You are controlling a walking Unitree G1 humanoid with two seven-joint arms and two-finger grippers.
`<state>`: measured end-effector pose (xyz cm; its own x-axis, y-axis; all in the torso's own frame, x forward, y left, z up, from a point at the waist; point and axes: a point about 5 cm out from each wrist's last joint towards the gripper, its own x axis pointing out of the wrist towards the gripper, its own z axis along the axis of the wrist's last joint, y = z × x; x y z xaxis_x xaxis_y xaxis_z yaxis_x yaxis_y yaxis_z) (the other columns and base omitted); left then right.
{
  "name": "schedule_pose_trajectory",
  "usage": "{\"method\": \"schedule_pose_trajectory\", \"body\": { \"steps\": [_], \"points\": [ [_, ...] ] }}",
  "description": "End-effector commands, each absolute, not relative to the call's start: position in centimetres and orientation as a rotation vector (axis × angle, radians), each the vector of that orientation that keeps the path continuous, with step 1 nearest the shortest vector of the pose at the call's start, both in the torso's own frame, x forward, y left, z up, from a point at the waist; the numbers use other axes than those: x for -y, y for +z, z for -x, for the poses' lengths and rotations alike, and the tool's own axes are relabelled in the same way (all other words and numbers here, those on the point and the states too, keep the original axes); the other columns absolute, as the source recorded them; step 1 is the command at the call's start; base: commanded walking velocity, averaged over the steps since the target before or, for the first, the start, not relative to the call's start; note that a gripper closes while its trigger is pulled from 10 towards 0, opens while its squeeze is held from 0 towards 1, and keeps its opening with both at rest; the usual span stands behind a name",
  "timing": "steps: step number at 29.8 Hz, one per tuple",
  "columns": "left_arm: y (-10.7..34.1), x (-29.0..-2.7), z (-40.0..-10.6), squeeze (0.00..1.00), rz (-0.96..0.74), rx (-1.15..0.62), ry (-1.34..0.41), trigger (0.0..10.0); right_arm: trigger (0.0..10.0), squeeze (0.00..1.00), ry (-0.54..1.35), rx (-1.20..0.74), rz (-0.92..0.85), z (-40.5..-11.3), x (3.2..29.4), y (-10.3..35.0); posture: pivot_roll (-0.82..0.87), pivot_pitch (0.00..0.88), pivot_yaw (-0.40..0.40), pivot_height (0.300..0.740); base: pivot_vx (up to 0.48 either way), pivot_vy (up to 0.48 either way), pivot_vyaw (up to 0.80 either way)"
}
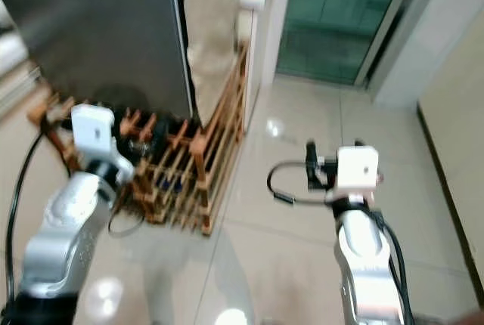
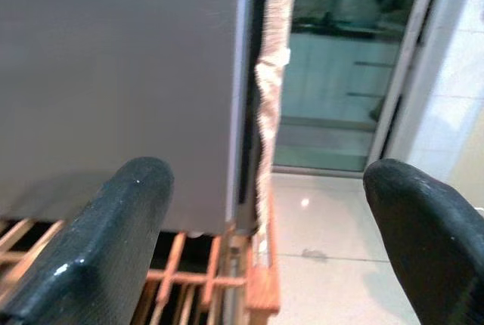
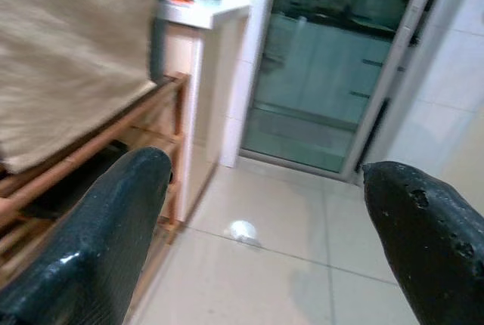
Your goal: Restocking fridge
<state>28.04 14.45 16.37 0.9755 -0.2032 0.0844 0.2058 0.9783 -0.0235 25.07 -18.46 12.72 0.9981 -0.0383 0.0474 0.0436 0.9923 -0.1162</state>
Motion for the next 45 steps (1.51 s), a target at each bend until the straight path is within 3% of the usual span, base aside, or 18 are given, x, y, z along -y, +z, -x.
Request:
{"method": "schedule_pose_trajectory", "body": {
  "steps": [1,4,5,10,36,45],
  "points": [
    [16.0,-15.1,-27.7,0.0,0.036,0.058,-0.178,10.0,10.0,0.0,-0.037,0.049,0.11,-24.7,18.4,13.0,-0.03,0.0,0.019,0.74,0.0,0.0,0.0],
    [15.6,-15.3,-27.4,0.0,0.066,0.042,-0.182,10.0,10.0,0.0,-0.043,0.026,0.103,-24.5,18.5,12.5,-0.04,0.0,0.02,0.74,0.0,0.0,0.0],
    [16.1,-14.3,-27.3,0.0,0.126,0.067,-0.266,10.0,10.0,0.0,-0.034,0.042,0.113,-24.7,18.3,12.8,-0.04,0.0,0.021,0.74,0.431,0.0,0.0],
    [17.5,-13.1,-27.8,0.0,0.085,0.133,-0.303,10.0,10.0,0.0,-0.058,0.067,0.106,-25.2,18.4,13.4,-0.05,0.0,0.023,0.74,0.445,0.0,0.0],
    [17.0,-13.1,-28.5,0.0,0.117,0.088,-0.236,10.0,10.0,0.0,-0.024,0.058,0.122,-26.1,17.8,13.4,-0.06,0.0,0.022,0.74,0.466,0.0,0.0],
    [17.8,-13.4,-29.4,0.0,0.134,0.1,-0.2,10.0,10.0,0.0,-0.015,0.057,0.125,-26.3,17.7,13.4,-0.06,0.0,0.024,0.74,0.0,0.0,0.0]
  ]
}}
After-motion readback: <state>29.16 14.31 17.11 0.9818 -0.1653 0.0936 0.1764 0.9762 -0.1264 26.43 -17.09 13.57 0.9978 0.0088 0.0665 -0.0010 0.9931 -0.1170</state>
